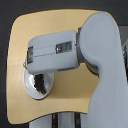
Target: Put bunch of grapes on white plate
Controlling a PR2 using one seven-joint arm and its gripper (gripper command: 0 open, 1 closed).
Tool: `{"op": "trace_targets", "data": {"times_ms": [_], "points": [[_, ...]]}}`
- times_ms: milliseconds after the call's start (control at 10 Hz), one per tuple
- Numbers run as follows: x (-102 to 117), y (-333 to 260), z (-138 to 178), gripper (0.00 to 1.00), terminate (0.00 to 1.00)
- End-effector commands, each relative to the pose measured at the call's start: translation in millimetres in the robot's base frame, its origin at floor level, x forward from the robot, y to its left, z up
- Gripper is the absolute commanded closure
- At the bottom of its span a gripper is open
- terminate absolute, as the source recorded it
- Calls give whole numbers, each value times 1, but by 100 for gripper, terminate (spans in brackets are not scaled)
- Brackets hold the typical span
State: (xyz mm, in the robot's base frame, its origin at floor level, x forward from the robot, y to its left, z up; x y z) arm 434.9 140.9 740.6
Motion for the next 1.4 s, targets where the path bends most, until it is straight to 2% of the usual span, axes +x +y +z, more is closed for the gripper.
{"op": "trace_targets", "data": {"times_ms": [0, 400, 700, 1100, 1300], "points": [[16, 9, 30, 0, 0], [45, 24, 89, 0, 0], [56, 27, 136, 0, 0], [58, 2, 189, 0, 0], [55, -30, 199, 0, 0]]}}
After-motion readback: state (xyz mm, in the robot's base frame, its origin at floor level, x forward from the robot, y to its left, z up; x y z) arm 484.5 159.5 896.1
